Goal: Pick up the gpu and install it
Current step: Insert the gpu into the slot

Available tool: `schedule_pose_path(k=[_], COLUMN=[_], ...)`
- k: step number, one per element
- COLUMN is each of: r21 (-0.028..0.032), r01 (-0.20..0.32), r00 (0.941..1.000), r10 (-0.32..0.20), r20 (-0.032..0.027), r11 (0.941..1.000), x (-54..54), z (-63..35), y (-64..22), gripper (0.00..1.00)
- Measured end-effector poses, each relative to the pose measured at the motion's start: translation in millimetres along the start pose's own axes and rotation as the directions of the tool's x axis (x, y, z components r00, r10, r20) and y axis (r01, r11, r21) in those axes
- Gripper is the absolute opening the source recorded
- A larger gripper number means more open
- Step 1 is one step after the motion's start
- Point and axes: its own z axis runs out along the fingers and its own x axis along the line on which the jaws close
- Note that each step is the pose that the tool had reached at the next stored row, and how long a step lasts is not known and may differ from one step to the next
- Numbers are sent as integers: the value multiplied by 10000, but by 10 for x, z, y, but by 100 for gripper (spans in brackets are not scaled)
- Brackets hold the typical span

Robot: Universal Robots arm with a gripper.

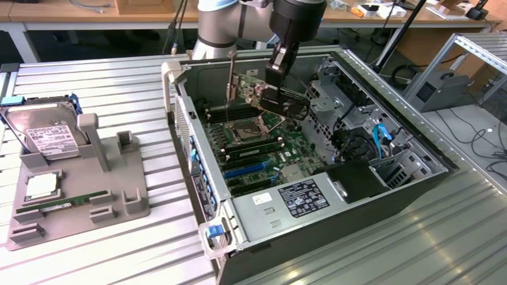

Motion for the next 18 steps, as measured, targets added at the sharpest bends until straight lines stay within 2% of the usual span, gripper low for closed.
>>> schedule_pose_path(k=[10, 18], r21=[-17, -35], r01=[693, 1402], r00=[9976, 9901], r10=[-693, -1402], r20=[3, 6], r11=[9976, 9901], x=[0, 0], z=[2, 3], y=[0, 0], gripper=[27, 27])
